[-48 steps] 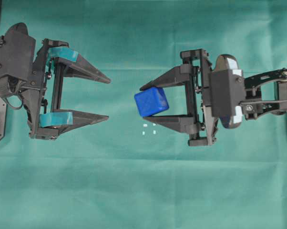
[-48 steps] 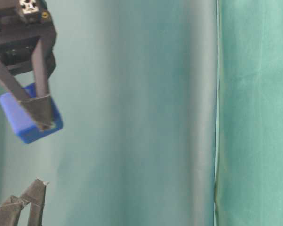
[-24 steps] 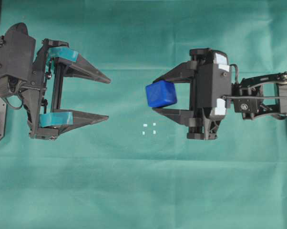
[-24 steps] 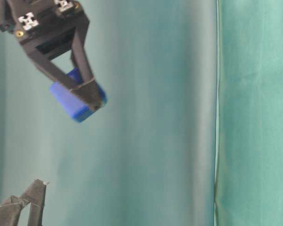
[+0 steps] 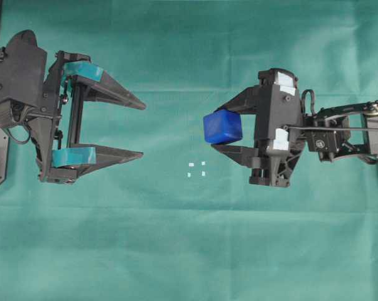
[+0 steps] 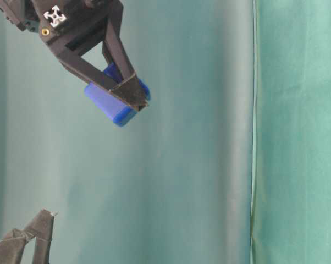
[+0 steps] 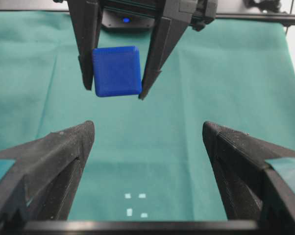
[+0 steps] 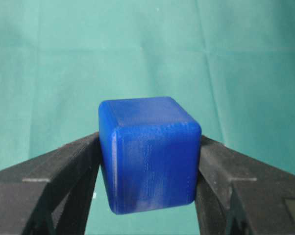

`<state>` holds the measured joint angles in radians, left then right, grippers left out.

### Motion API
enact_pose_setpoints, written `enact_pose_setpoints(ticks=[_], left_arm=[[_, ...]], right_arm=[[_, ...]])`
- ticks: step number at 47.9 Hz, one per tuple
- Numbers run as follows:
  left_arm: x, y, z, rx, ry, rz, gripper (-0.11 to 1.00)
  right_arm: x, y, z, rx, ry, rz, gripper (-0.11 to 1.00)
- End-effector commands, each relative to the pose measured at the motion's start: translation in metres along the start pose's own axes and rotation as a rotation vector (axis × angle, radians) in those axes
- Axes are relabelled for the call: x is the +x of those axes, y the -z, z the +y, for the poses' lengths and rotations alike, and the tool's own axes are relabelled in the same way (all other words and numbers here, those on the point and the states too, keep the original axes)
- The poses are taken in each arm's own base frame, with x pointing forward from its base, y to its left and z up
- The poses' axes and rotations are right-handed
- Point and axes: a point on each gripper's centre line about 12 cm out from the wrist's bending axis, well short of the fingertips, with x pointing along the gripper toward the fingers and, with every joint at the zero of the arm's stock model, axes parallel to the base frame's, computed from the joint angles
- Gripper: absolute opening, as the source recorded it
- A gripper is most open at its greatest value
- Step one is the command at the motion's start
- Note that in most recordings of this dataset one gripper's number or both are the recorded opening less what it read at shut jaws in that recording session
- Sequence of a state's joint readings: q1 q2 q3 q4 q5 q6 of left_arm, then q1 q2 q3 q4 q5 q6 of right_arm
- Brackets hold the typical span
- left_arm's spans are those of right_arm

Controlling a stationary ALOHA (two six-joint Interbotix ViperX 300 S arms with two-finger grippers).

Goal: Handover the blue block to the right arm after grasping it with the left arm, then place it in the designated position.
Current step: 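Rotate the right gripper holding the cube to point downward, then lower the cube with the right gripper toward the table center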

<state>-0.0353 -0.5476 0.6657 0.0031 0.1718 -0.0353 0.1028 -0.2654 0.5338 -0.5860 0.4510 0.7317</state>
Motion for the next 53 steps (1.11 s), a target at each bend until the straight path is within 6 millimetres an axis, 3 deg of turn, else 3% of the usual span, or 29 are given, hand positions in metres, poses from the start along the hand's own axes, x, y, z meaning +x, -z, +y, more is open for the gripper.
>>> enact_pose_setpoints(ticks=[1,19,53], left_arm=[[-0.002,-0.007,-0.001,0.001,0.004,-0.024,1.0],[-0.002,-0.007,-0.001,-0.001,0.004,-0.024,1.0],[-0.002,-0.007,-0.001,-0.001,0.004,-0.024,1.0]], right_arm=[[-0.004,-0.006,0.001,0.004,-0.007,-0.018,0.57],[0.005,0.004,0.002,-0.002,0.0,0.017,0.57],[0.084,0.058,0.02,-0.031,-0.048,0.163,0.57]])
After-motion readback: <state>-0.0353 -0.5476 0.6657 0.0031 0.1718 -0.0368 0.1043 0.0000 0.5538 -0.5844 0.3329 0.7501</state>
